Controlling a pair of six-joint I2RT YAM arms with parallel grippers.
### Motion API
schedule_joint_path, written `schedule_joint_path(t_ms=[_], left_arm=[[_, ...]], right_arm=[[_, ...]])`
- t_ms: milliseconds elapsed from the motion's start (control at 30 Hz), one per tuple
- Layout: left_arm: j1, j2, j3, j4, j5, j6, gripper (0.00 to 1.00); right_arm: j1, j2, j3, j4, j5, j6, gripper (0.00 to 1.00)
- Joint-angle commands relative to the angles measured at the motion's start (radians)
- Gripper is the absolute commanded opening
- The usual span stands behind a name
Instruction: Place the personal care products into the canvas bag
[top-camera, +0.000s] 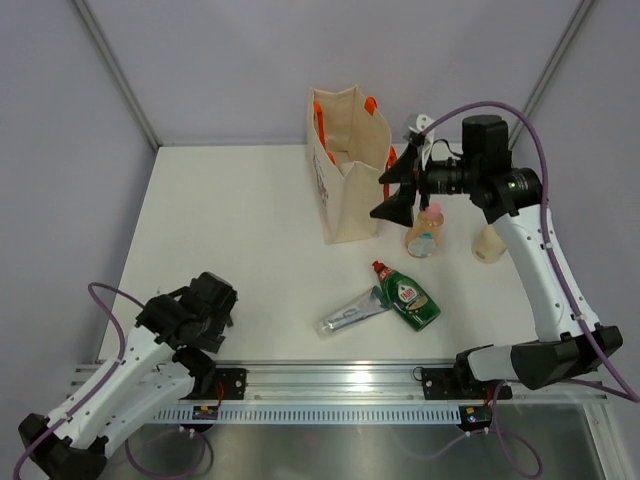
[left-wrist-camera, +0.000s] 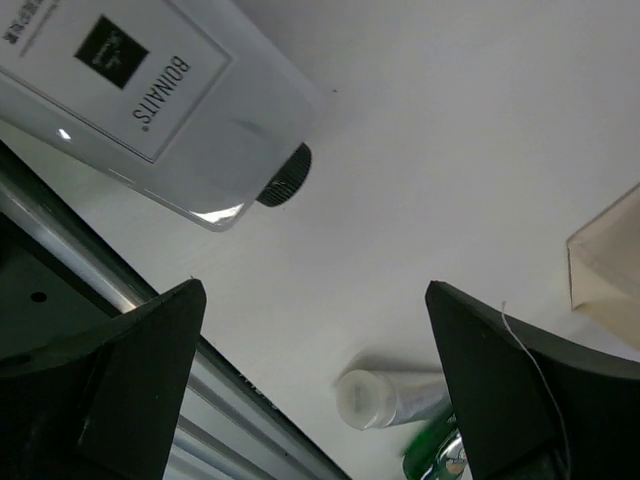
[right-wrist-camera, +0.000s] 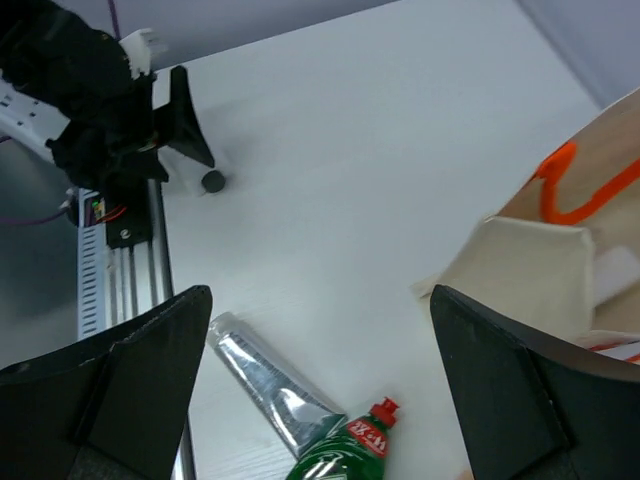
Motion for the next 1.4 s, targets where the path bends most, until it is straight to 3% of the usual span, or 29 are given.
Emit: schedule_joint_path(t_ms=[0,100,233,367,633,867,1133,1267,1367], left_arm=[[0.005,0.049,-0.034,0.019,-0.056,-0.265,0.95],[0.046,0.158,-0.012,0.068,-0.107,-0.234,0.98],[0.227,0.253,-0.043,0.179,-0.035,-0.111,0.99],[0.322,0.276,-0.049,0.223,-0.012,-0.055,0.99],[0.412,0.460,0.049,0.173,0.008,0.014,0.99],[0.522,0.564,0.186,0.095,-0.061,0.034,0.99],[0.633,0.765,0.216,0.174,0.002,0.167,0.99],[0.631,0.779,0.349,0.225,-0.041,0.420,0.99],[0.631,0.743,0.411,0.254,-0.024,0.770,0.99]], right_arm=[[-0.001,-0.009,-0.191,-0.034,-0.125,-0.065,0.99],[0.000,-0.055,-0.285,-0.070,-0.146,-0.103,0.99],[-0.001,-0.124,-0.397,-0.041,-0.171,-0.097,1.00],[0.000,-0.173,-0.472,-0.009,-0.174,-0.093,1.00],[-0.003,-0.147,-0.494,0.005,-0.177,-0.096,0.99],[-0.007,-0.124,-0.500,-0.024,-0.187,-0.129,0.99],[-0.019,-0.114,-0.499,-0.051,-0.212,-0.161,0.99],[-0.027,-0.117,-0.503,-0.056,-0.220,-0.168,1.00],[-0.029,-0.118,-0.503,-0.064,-0.227,-0.171,1.00]])
